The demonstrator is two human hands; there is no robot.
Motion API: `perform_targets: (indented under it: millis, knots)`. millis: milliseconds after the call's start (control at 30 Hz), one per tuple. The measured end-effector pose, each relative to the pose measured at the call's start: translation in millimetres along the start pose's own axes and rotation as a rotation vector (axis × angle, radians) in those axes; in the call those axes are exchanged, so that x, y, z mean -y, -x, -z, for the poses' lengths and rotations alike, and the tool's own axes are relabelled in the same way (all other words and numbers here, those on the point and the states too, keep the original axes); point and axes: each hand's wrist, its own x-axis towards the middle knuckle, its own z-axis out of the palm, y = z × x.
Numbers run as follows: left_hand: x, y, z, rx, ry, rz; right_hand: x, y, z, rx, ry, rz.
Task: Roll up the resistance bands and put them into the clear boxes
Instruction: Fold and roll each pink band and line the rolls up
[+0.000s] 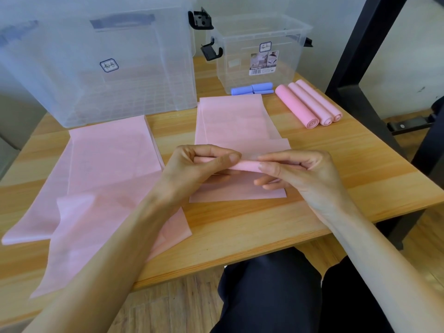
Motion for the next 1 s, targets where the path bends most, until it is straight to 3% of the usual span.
perform_targets:
  millis: [1000]
  knots:
    - [-2.8, 3.0, -1.0, 0.015, 0.021, 0.032, 2.6, 2.4, 0.4, 0.075, 0.062, -0.054]
